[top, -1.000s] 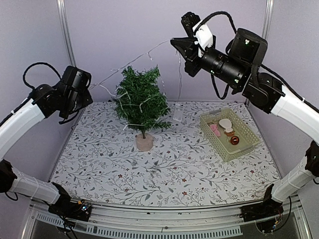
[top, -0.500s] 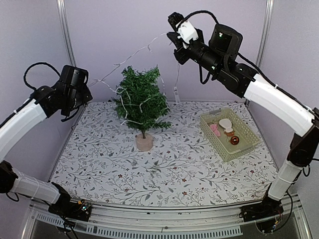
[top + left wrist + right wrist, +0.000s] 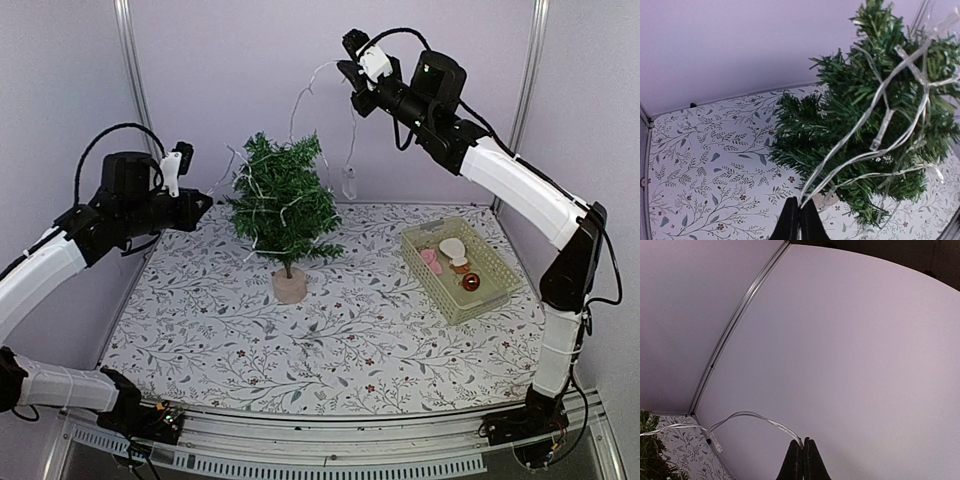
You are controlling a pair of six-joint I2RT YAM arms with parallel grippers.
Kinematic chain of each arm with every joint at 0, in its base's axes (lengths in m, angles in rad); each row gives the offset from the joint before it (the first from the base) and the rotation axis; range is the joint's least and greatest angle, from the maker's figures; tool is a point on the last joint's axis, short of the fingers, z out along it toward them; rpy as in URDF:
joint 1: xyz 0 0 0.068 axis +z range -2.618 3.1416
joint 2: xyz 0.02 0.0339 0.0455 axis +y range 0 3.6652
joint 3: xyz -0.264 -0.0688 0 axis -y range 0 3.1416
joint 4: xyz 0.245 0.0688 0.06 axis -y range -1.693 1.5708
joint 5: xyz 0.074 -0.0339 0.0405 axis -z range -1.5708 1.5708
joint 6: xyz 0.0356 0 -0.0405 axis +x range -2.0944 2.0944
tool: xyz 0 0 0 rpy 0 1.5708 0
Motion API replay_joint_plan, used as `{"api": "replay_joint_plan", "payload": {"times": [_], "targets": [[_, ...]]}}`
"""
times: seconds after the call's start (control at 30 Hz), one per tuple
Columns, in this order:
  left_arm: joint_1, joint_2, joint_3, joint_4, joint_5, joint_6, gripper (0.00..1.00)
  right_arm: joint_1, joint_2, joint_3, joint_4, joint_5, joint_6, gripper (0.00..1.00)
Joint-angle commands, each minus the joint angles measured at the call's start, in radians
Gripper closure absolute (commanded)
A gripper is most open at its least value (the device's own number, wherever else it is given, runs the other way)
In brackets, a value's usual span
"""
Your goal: Decorate the small christmas tree
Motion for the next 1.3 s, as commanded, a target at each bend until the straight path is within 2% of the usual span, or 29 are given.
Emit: {"api": "replay_joint_plan", "payload": {"times": [0.0, 0.1, 0.23, 0.37, 0.5, 0.67, 0.8, 0.97, 1.27], "targets": [[0.035, -0.060, -0.067, 0.065, 0.195, 0.099, 1.00, -0.006, 0.040, 0.080, 0.058, -0.121, 0.065, 1.00], [0.049, -0.089, -0.101, 0.076, 0.202, 0.086, 0.98, -0.003, 0.059, 0.098, 0.064, -0.163, 0.109, 1.00], [0.070, -0.144, -0.142, 0.144, 0.293, 0.076, 0.63, 0.006, 0.064, 0.103, 0.067, -0.192, 0.123, 1.00], [0.079, -0.196, -0.159, 0.202, 0.379, 0.073, 0.44, 0.019, 0.062, 0.102, 0.061, -0.200, 0.124, 1.00], [0.079, -0.201, -0.164, 0.231, 0.409, 0.028, 0.46, 0.030, 0.066, 0.103, 0.062, -0.199, 0.121, 1.00], [0.114, -0.221, -0.156, 0.258, 0.355, 0.011, 0.50, 0.036, 0.064, 0.105, 0.066, -0.198, 0.116, 1.00], [0.152, -0.171, -0.091, 0.248, 0.513, 0.123, 0.55, 0.037, 0.058, 0.106, 0.063, -0.198, 0.115, 1.00], [0.152, -0.040, 0.041, 0.201, 0.553, 0.269, 0.64, 0.043, 0.054, 0.103, 0.060, -0.199, 0.111, 1.00], [0.152, 0.127, 0.172, 0.137, 0.640, 0.459, 0.66, 0.054, 0.048, 0.104, 0.060, -0.201, 0.099, 1.00]]}}
